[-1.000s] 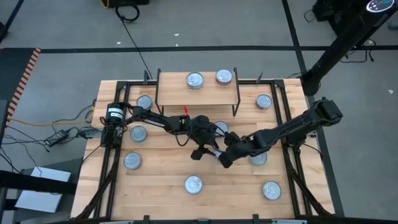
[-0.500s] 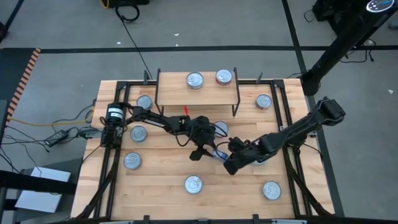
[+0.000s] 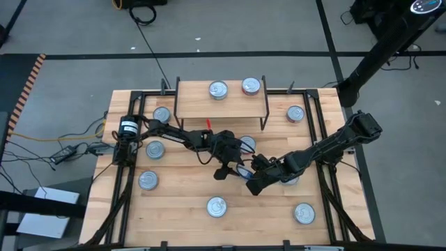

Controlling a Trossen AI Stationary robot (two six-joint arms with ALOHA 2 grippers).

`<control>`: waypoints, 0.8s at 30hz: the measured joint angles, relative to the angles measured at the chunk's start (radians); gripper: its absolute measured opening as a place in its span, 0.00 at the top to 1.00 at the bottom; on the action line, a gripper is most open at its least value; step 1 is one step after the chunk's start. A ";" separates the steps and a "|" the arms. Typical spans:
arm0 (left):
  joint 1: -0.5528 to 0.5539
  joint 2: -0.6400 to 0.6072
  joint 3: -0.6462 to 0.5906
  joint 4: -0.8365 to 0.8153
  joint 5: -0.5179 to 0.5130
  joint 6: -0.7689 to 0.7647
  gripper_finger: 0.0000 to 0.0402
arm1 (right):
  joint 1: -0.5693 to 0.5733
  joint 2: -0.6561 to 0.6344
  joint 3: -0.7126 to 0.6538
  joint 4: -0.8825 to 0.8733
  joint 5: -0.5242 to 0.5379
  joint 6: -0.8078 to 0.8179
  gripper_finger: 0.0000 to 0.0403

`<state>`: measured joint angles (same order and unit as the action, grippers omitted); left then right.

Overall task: Stack canned seafood by type on shelf
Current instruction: Put the blue tuna can on the shelf

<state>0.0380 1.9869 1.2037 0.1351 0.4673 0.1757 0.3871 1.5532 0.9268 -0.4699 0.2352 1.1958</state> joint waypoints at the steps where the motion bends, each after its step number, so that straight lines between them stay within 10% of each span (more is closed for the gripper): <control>1: 0.000 0.000 0.000 0.004 -0.002 0.000 0.37 | -0.002 0.000 0.000 0.003 0.000 -0.003 0.98; 24: 0.001 -0.053 -0.003 -0.064 -0.093 0.034 0.63 | -0.029 -0.074 0.009 0.009 -0.016 -0.074 0.98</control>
<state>0.0391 1.9338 1.2011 0.0713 0.3746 0.2099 0.3584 1.4796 0.9356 -0.4605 0.2193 1.1217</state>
